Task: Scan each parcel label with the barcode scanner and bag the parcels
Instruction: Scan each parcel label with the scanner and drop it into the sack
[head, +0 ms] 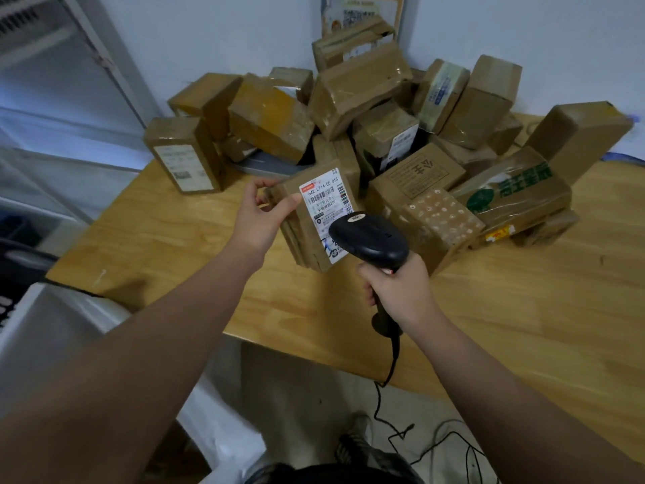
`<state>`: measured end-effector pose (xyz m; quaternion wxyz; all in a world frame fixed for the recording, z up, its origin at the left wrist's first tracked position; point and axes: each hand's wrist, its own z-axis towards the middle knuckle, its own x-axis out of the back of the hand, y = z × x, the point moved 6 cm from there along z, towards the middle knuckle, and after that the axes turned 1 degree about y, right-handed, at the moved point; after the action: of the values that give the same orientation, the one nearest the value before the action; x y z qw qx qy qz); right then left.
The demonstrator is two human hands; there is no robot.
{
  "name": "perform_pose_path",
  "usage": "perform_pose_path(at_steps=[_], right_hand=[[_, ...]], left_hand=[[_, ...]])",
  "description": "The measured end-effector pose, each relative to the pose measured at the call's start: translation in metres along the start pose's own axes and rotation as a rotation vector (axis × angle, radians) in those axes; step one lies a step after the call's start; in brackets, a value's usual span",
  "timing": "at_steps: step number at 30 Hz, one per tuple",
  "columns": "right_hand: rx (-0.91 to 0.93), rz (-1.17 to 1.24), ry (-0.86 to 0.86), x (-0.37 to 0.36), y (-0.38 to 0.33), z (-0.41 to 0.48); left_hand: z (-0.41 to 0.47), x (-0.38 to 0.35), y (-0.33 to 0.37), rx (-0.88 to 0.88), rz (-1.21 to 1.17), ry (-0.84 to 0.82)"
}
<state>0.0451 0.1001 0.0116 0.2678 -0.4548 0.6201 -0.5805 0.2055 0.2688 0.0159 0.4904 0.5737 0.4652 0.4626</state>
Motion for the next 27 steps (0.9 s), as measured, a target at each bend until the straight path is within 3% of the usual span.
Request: perform_pose_path(at_steps=[11,15,19,23,27], right_hand=[[-0.04,-0.053,-0.231,-0.185,0.026,-0.099],[-0.078,-0.063,-0.311,-0.239,0.055,-0.143],[-0.168,-0.117,-0.378,-0.276,0.094,-0.174],[-0.221,-0.327,-0.412,-0.3,0.142,-0.188],[-0.235,-0.558,-0.374,-0.312,0.185,-0.185]], left_hand=[[-0.116,0.228,-0.06,0.004,-0.027,0.175],[-0.17,0.296,-0.09,0.007,0.086,0.227],[-0.211,0.358,-0.156,0.125,0.351,0.224],[-0.222,0.378,-0.252,0.385,0.529,0.164],[-0.198,0.379,-0.322,0.52,0.707,0.288]])
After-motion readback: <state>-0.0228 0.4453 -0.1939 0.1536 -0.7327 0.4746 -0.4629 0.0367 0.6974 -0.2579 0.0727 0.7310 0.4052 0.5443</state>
